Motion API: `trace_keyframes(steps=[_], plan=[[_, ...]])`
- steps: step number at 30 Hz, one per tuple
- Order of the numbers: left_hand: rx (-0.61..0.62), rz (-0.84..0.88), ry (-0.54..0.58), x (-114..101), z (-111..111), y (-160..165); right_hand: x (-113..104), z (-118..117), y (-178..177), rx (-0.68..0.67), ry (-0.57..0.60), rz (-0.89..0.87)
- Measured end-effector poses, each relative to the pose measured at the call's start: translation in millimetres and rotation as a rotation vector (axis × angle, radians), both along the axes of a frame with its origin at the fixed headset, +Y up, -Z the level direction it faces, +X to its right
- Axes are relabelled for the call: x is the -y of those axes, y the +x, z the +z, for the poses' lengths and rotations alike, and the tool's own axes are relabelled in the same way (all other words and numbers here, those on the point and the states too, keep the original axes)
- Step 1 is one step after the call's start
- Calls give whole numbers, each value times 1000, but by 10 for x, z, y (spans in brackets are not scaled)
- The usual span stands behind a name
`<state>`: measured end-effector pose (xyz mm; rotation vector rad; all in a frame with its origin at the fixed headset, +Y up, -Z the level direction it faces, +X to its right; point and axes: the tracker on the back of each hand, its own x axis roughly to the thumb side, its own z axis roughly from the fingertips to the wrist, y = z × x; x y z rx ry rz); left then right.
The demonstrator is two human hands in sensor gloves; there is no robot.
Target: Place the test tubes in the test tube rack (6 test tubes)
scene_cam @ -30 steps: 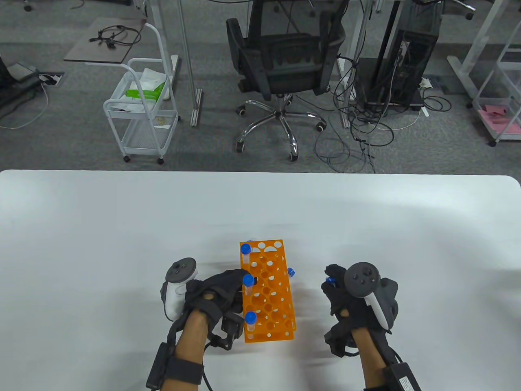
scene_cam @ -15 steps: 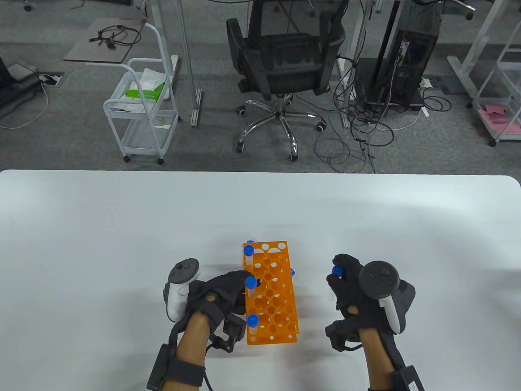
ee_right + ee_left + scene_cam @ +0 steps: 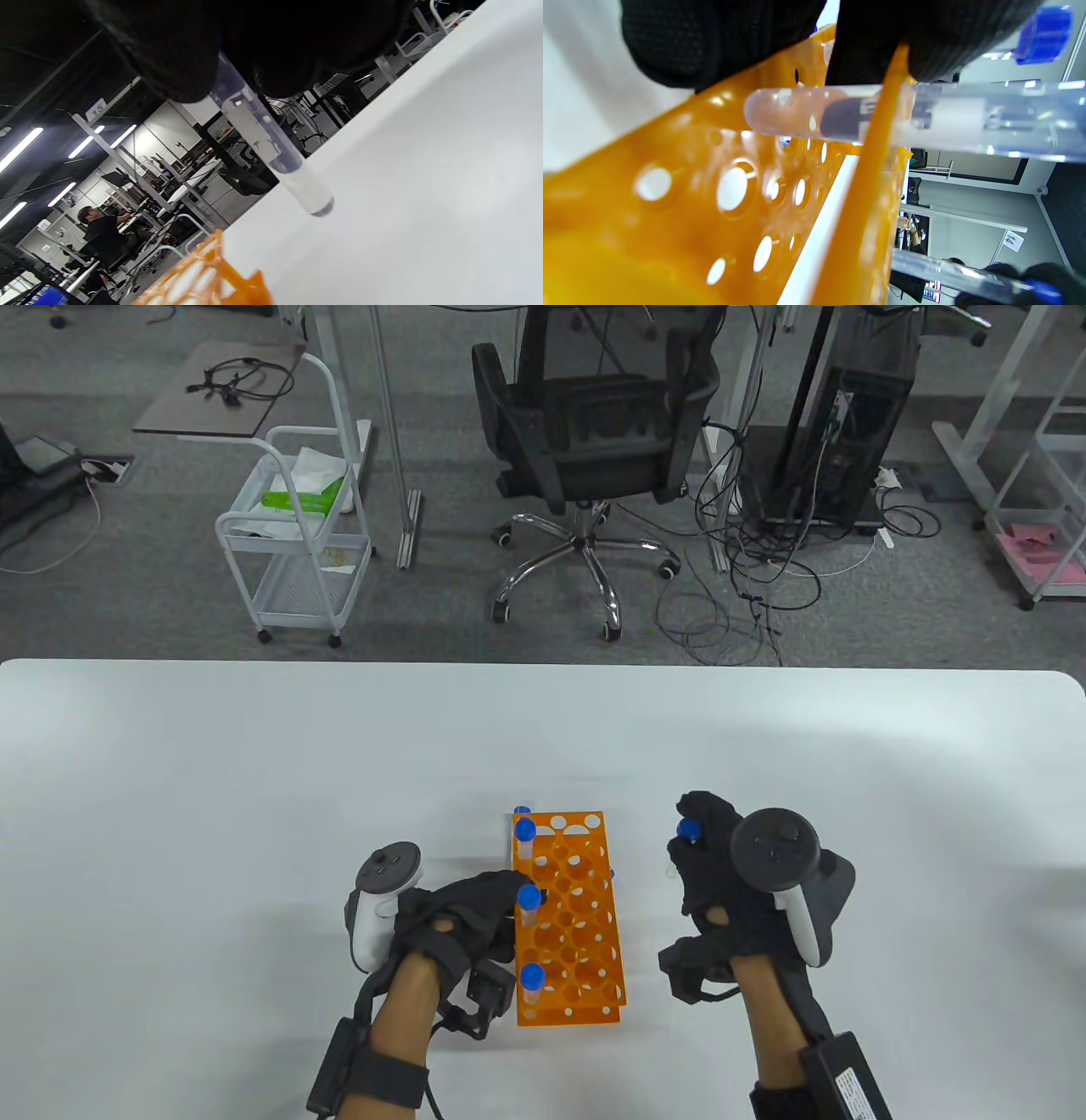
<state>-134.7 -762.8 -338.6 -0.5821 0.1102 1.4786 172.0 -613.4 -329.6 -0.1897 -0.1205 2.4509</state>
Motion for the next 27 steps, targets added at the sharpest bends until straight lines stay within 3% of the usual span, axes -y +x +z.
trace_keyframes(steps=[4,9,14,20,27], plan=[[14,2,-5,-14,-12,21,-193,-72,-149,-8,22,26],[35,6,1,-30,-23,57,-271,-187,-319,-22,-10,28],[40,13,2,-31,-23,54,-236,-282,-419,-24,-53,60],[51,18,1,-36,-24,64,-129,-387,-425,-50,-133,-71],[57,21,-2,-36,-25,58,-53,-458,-411,-30,-135,-28]])
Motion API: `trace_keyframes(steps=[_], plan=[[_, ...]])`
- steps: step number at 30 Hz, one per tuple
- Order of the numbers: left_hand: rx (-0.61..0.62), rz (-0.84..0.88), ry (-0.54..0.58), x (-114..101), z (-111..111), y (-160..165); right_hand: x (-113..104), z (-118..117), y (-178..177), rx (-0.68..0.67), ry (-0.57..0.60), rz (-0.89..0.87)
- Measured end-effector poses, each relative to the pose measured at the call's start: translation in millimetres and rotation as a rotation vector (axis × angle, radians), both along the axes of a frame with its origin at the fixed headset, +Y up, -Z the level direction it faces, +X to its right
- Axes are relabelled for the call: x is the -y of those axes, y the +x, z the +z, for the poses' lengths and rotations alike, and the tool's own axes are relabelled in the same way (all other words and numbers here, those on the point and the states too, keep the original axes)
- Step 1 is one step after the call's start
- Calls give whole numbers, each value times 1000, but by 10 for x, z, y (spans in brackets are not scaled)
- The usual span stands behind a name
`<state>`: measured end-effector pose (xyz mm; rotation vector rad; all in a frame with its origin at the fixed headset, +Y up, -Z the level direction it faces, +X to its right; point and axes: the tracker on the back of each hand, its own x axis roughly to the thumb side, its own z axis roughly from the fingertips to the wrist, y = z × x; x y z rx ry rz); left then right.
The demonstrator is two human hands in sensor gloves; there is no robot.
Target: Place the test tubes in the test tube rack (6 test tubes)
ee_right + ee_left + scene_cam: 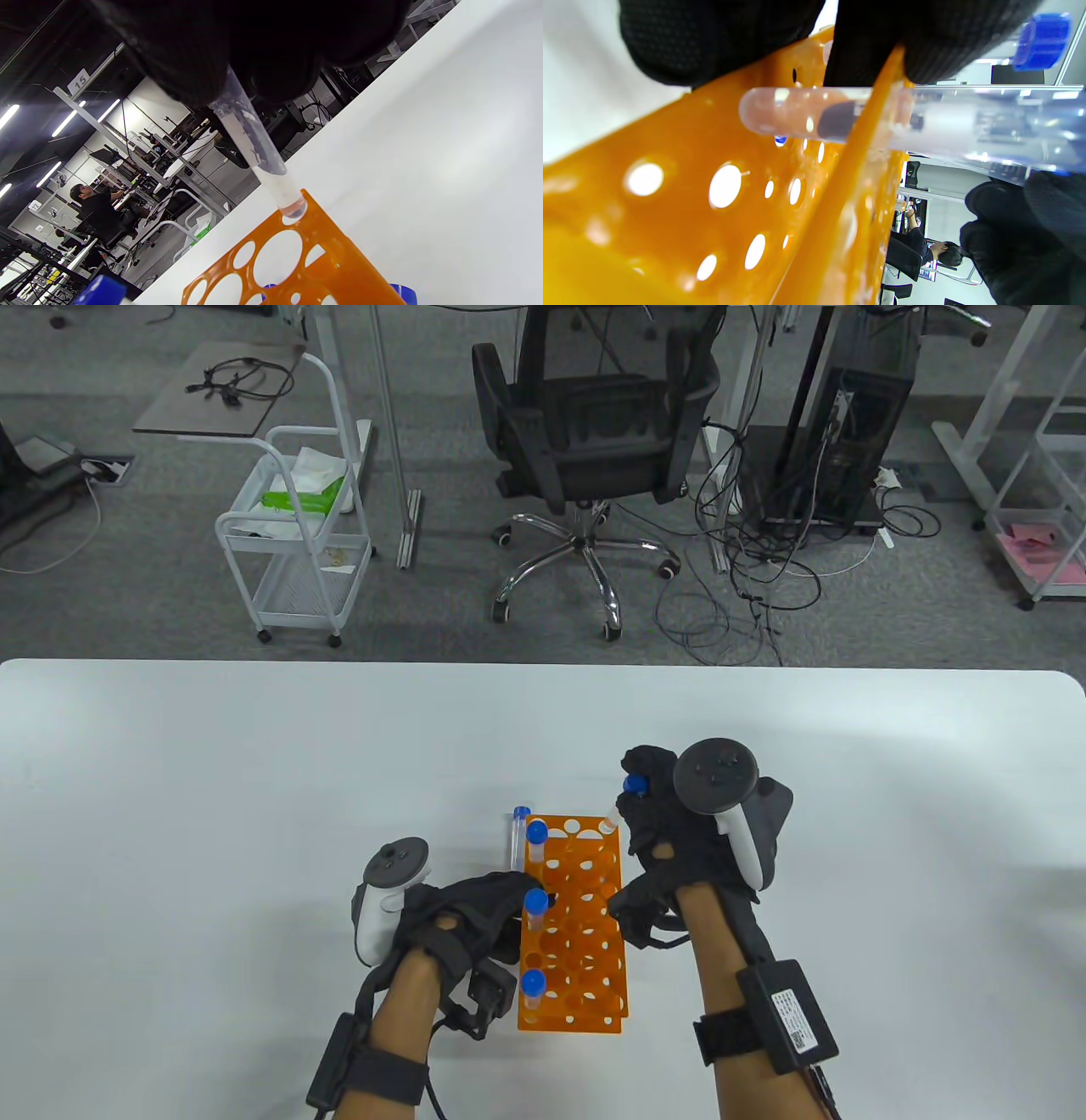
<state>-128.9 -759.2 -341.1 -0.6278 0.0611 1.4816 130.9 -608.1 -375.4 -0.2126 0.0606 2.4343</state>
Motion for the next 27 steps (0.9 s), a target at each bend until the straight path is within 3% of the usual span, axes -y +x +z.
trace_keyframes(steps=[9,27], plan=[[4,7,7,-7,-2,-5,153,-43,-100,-31,-34,72],[-10,22,-8,17,-33,-58,259,-114,5,-77,-83,-3]])
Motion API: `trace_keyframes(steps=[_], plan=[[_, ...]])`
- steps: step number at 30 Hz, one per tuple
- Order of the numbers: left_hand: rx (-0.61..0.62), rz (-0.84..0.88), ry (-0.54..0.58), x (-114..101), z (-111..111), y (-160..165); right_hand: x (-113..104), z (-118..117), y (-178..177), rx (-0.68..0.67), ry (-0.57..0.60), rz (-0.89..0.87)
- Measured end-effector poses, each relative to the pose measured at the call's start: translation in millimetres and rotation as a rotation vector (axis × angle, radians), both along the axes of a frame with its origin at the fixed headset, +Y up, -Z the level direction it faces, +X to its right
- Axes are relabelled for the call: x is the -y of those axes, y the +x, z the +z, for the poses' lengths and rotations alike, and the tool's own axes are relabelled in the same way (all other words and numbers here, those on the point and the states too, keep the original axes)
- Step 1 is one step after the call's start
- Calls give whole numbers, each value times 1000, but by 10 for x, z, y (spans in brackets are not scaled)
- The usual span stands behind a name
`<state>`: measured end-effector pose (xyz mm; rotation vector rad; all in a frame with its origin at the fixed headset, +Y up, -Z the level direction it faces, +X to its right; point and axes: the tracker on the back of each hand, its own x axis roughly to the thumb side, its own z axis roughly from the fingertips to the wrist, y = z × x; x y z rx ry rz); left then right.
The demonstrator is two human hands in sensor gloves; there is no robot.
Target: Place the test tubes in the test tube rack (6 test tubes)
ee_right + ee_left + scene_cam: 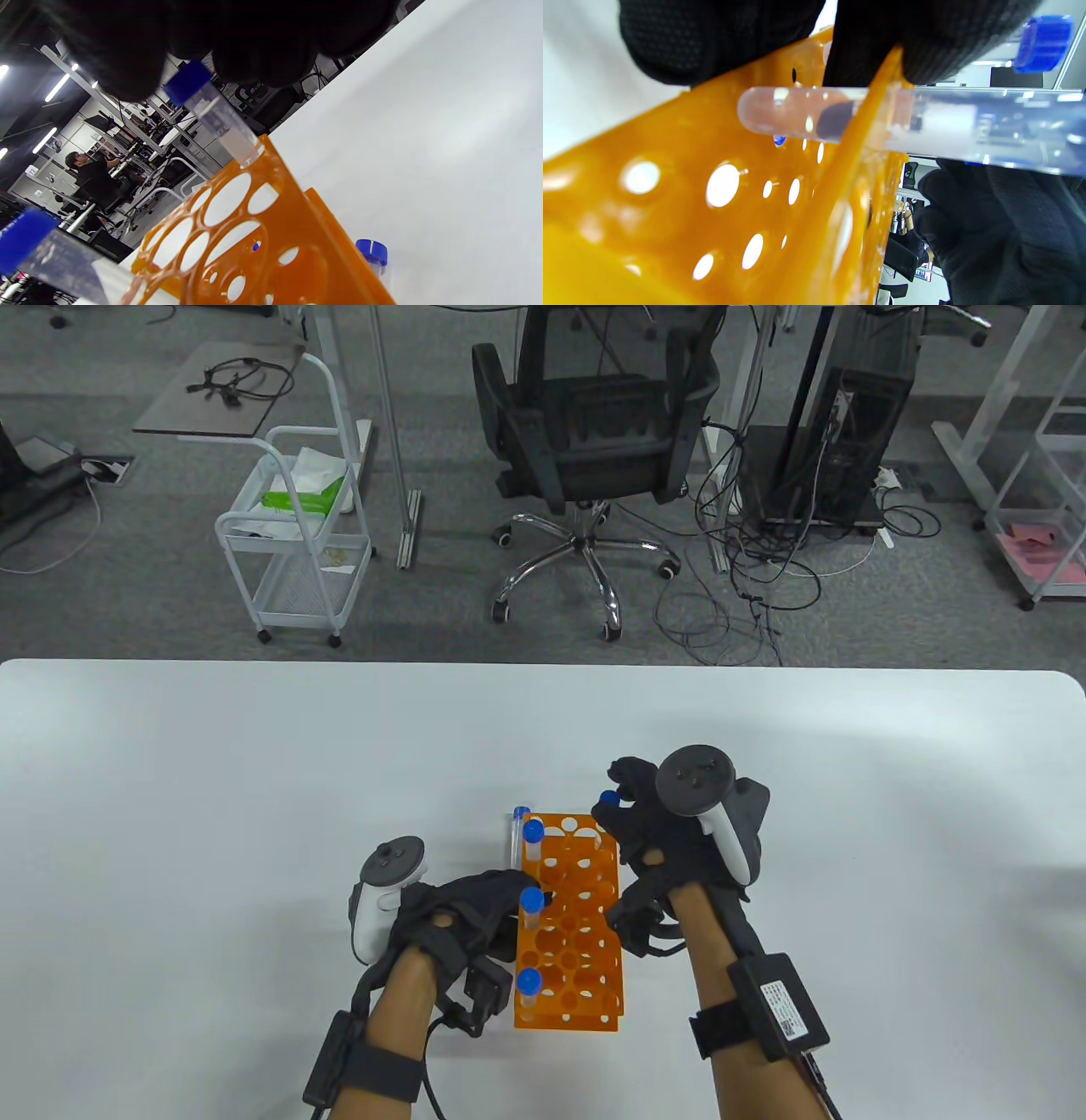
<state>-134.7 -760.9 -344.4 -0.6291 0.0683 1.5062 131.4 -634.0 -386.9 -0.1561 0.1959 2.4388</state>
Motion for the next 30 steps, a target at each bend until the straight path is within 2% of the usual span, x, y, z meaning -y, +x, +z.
trace_keyframes(steps=[4,8,15,19,24,30], plan=[[-16,1,-2,6,-23,-59,65,-56,158,27,-30,-69],[-35,18,-4,6,-28,-146,289,-129,294,54,-74,-63],[-80,62,-1,-5,-8,-302,784,-196,253,22,-114,99],[-94,76,-9,6,-6,-353,1031,-199,147,-43,-155,186],[-100,97,-21,40,-11,-384,1201,-214,32,-141,-232,284],[-102,83,-28,40,2,-383,1311,-226,-57,-186,-280,385]])
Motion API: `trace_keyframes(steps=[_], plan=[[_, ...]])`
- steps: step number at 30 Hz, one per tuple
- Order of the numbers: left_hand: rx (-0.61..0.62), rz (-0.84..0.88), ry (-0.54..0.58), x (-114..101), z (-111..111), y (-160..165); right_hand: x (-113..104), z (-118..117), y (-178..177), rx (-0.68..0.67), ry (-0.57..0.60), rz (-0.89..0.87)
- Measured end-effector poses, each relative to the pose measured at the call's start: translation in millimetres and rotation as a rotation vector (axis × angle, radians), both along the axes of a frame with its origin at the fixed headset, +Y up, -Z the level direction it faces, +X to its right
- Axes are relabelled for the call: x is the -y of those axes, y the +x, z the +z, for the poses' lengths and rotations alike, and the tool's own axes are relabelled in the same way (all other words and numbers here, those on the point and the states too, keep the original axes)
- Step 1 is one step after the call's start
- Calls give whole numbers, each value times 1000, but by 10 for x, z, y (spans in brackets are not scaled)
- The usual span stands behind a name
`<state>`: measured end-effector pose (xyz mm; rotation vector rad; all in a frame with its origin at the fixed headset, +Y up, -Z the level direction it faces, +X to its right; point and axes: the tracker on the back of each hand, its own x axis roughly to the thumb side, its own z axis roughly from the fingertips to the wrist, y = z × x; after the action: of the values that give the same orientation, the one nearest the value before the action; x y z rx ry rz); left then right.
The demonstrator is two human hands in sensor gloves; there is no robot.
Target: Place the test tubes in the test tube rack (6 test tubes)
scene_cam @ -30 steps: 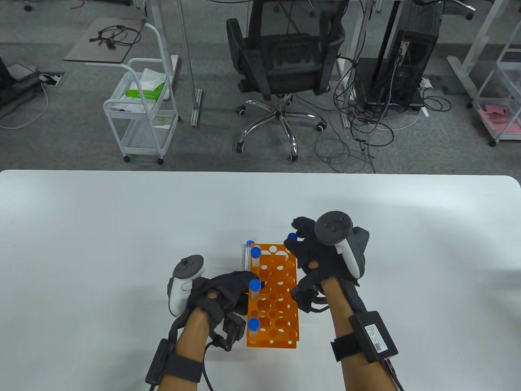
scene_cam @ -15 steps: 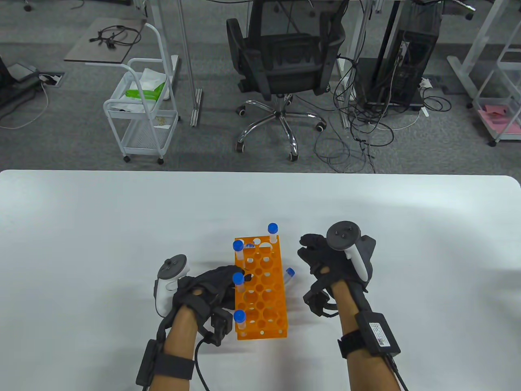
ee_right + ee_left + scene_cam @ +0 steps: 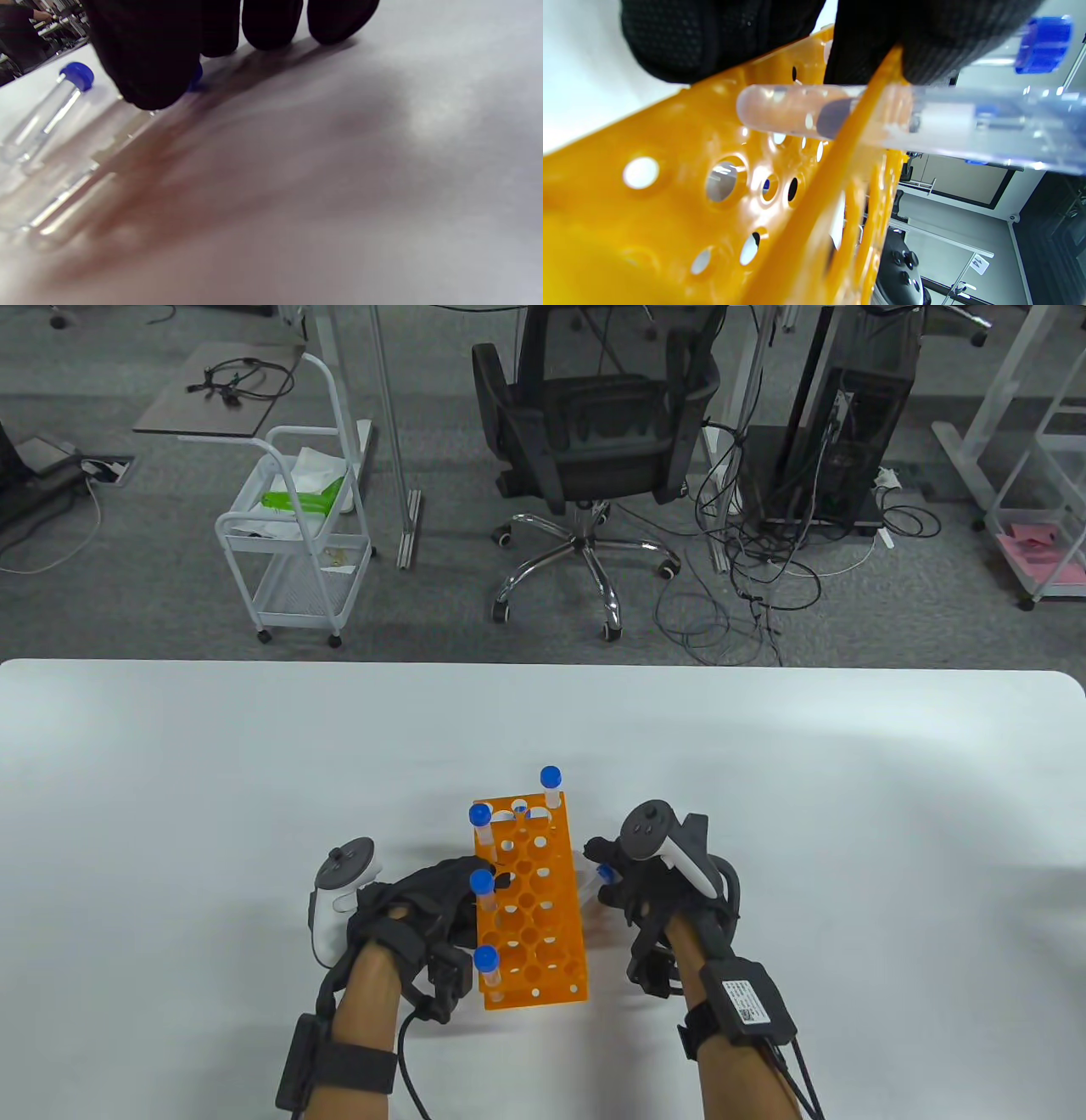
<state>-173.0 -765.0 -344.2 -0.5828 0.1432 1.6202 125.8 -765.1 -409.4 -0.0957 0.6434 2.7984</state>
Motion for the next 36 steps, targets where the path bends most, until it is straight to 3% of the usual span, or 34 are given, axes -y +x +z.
trace_keyframes(steps=[9,12,19,27,36], plan=[[27,-13,-7,36,26,34,7,58,-63,-71,153,168],[32,-16,-9,37,35,44,-36,101,-17,-112,145,190],[27,-25,0,32,47,48,-180,289,297,-91,166,-11],[31,-34,-1,46,83,77,-300,367,459,2,255,-47],[34,-49,8,54,109,95,-585,437,451,56,403,-90]])
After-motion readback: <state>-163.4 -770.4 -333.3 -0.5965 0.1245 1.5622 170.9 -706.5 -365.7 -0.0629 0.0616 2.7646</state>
